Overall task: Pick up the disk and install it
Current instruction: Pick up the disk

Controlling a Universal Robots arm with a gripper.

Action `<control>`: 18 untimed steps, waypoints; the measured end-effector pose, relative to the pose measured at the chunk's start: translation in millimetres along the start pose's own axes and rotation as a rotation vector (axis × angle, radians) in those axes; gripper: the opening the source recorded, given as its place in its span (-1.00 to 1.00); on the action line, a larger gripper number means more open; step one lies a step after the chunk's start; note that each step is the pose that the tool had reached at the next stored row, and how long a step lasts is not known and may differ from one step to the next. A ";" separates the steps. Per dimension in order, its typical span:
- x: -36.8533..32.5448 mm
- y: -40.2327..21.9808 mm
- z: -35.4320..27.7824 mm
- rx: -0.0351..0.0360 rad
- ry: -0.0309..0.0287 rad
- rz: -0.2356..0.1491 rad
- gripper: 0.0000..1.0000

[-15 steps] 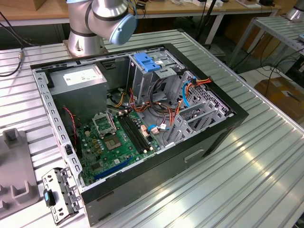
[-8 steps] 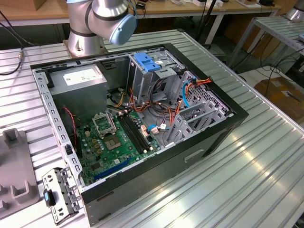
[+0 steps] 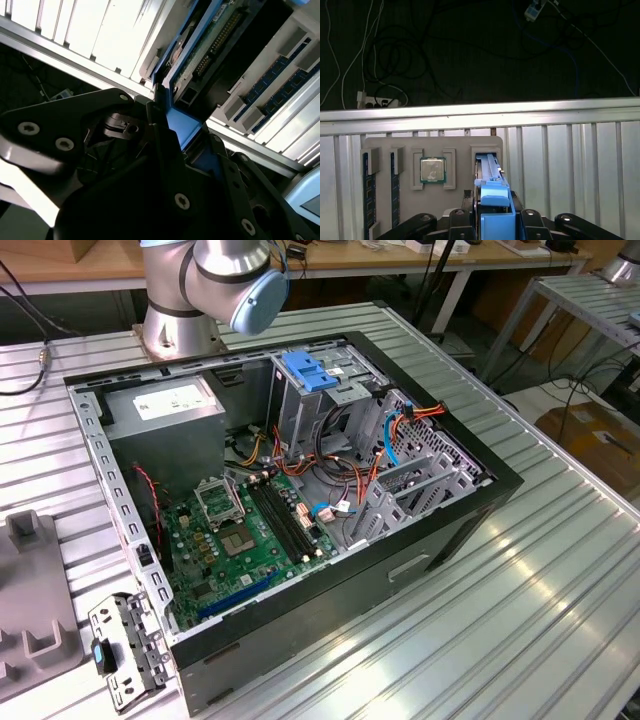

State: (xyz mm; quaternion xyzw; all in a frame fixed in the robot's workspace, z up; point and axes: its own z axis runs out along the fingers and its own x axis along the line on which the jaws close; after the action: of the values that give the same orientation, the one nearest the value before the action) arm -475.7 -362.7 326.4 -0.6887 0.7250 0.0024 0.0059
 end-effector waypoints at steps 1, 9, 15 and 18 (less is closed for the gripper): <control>0.0 0.0 -0.8 0.0001 0.0005 0.000 -0.25; -0.1 -0.1 -8.1 0.0003 0.0057 0.000 -0.25; -0.2 -0.1 -13.9 0.0007 0.0110 0.000 -0.25; -0.2 -0.1 -16.6 0.0009 0.0142 0.000 -0.25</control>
State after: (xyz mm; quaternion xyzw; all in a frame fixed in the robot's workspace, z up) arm -475.6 -362.7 343.0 -0.6887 0.7250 -0.0028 0.0011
